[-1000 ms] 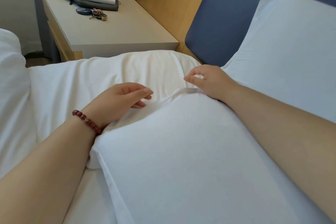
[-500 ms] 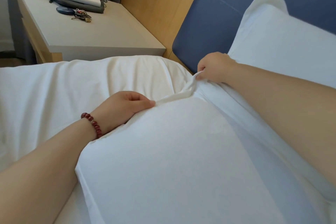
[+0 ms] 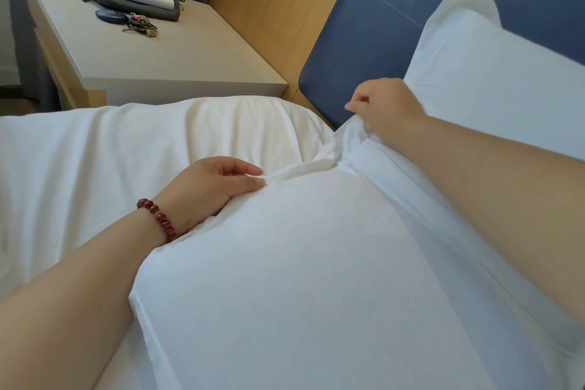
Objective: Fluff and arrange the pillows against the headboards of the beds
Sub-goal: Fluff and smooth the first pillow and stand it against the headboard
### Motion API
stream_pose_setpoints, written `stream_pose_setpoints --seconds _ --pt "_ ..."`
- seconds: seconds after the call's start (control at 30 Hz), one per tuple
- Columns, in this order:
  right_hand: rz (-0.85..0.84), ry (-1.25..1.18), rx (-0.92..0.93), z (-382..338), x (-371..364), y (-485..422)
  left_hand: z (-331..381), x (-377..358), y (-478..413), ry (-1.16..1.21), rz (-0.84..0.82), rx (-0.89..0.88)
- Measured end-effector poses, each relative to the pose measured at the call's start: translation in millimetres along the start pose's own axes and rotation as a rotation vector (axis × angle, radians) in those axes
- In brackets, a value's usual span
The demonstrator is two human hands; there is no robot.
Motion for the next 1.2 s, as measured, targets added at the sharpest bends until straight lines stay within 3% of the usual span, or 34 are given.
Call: stream_pose_setpoints --seconds 0.1,0.17,0.27,0.4,0.57,0.67,1.0,1.2 --pt "0.038 -0.144 0.058 -12 11 11 7 7 1 0.184 0.026 -0.009" --pt "0.06 -0.228 0.066 -16 16 31 13 5 5 0.135 -0.007 -0.02" --pt "0.064 -0.375 0.007 -8 14 80 36 0 18 -0.028 -0.05 -0.11" --pt "-0.008 -0.348 0.014 -3 5 148 89 5 52 -0.371 -0.041 -0.34" --pt "-0.057 -0.519 -0.14 13 3 200 111 -74 109 -0.621 -0.266 -0.581" --pt "-0.101 -0.54 -0.203 18 2 226 103 -108 121 -0.905 -0.242 -0.709" --pt "-0.034 -0.467 -0.228 30 18 335 84 -146 140 -1.305 -0.184 -0.631" --pt "-0.075 -0.492 -0.244 32 13 391 77 -185 158 -1.395 -0.135 -0.686"
Point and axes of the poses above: each hand's wrist, its own y-axis away from the middle knuckle, its own x-axis out of the back of the hand, z = x × y, the point moved 10 cm from there along -y, towards the middle knuckle, and after that the axes turned 1 degree about -y, right-handed, at the moved point
